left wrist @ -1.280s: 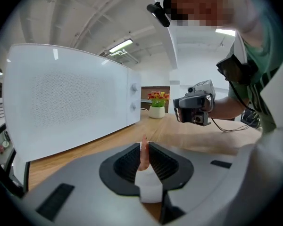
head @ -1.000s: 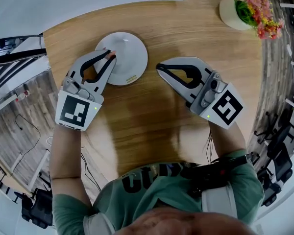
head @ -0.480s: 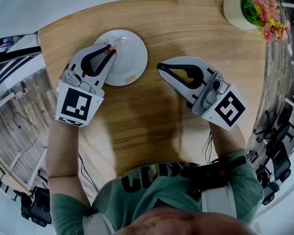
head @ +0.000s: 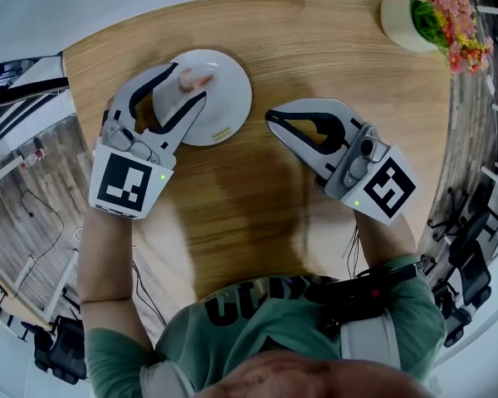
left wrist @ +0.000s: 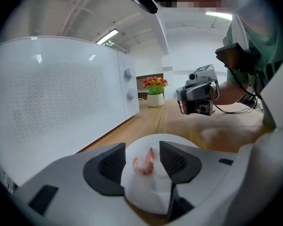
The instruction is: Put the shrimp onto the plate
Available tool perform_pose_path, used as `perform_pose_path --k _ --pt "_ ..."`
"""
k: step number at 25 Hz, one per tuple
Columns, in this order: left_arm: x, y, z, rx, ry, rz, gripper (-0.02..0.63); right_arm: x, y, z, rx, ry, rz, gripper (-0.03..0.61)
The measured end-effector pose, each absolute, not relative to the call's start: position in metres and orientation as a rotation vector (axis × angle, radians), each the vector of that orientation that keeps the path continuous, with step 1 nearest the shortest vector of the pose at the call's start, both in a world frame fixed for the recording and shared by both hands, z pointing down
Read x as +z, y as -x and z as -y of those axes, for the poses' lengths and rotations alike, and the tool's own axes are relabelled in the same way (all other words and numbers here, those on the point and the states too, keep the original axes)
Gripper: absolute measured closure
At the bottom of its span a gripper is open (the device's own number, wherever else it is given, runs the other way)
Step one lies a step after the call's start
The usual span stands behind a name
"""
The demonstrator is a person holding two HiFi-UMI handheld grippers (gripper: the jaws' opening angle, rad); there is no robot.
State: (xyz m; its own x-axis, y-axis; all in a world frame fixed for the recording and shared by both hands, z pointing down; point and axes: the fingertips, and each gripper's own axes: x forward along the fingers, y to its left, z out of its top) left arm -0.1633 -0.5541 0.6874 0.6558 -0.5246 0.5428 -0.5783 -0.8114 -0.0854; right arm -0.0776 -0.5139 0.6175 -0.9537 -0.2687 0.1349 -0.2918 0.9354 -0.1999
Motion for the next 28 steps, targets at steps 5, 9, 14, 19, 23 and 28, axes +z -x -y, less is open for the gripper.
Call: perform_pose_path --k 5,9,14,19,23,28 --pt "0.682 0.163 0.553 0.86 -2.781 0.937 0.407 0.614 0.075 0.514 0.343 -0.43 2.984 0.572" --pt "0.669 0.163 0.548 0.808 -2.786 0.966 0.408 0.61 0.071 0.513 0.359 -0.45 2.981 0.572" --pt "0.638 0.166 0.522 0.758 -2.798 1.005 0.411 0.585 0.065 0.503 0.367 -0.488 2.99 0.572" --pt "0.593 0.177 0.495 0.614 -2.79 1.132 0.551 0.556 0.056 0.489 0.32 -0.511 2.995 0.572" --pt "0.549 0.195 0.475 0.463 -2.722 1.223 0.608 0.528 0.045 0.479 0.337 -0.567 2.977 0.572" --pt "0.483 0.211 0.439 0.277 -2.72 1.262 0.609 0.481 0.029 0.461 0.357 -0.623 2.966 0.572"
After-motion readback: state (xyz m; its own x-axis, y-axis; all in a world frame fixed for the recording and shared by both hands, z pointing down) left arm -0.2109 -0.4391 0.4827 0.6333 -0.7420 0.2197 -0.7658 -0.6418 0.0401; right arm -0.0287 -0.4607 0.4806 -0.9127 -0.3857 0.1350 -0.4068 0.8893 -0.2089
